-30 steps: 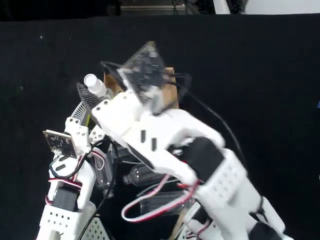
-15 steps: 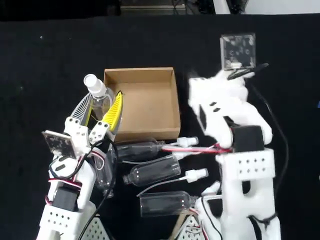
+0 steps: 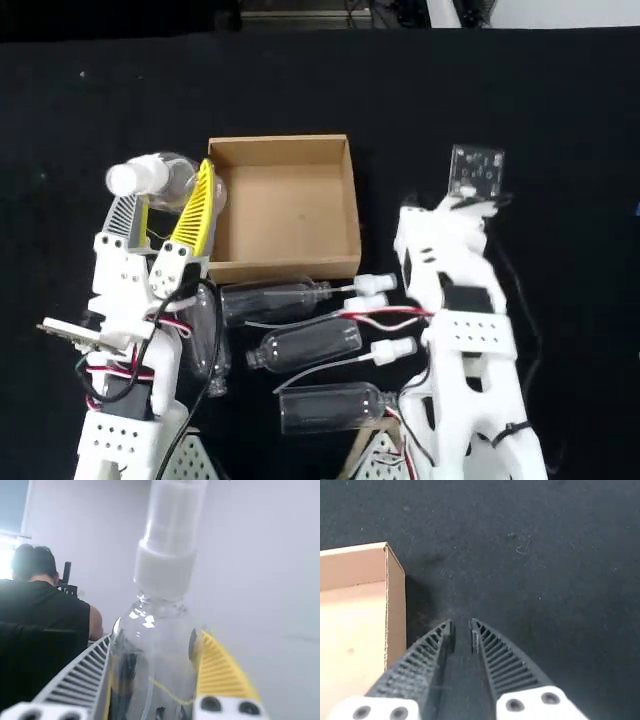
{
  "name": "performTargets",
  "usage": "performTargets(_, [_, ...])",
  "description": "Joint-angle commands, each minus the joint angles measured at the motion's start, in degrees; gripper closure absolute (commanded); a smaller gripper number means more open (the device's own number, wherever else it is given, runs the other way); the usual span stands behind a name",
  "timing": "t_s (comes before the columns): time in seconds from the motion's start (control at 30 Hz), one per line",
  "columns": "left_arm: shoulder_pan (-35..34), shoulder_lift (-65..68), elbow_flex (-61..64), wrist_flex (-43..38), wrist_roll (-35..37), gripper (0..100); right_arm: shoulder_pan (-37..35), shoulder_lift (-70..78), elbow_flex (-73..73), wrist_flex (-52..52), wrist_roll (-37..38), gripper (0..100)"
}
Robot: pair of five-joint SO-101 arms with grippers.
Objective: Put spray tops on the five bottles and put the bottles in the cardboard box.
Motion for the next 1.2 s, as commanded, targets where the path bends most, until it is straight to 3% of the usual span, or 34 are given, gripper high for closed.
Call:
performTargets(0.0, [-1.71,6.15,-5.67,-2.11,0.00,97,1.41,-1.98,1.36,-5.71,-0.44,95.9])
performTargets(0.27, [-1.63,43.34,-28.70,-2.81,-0.09,97,1.41,-1.63,1.89,-6.51,-0.09,95.9])
performTargets(0.37, [-1.80,56.26,-31.78,-11.34,0.09,97,1.41,-1.98,2.95,-6.59,0.00,95.9])
performTargets(0.53, [-1.10,73.14,-28.97,-33.76,0.44,97,1.41,-1.98,3.30,-6.59,0.09,95.7])
performTargets(0.67, [-1.54,84.66,-29.14,-43.78,0.53,97,1.41,-1.71,3.30,-6.59,0.09,95.7])
performTargets(1.17, [-1.80,113.32,-40.84,-55.38,0.18,97,1.14,-1.63,3.30,-6.59,0.09,95.6])
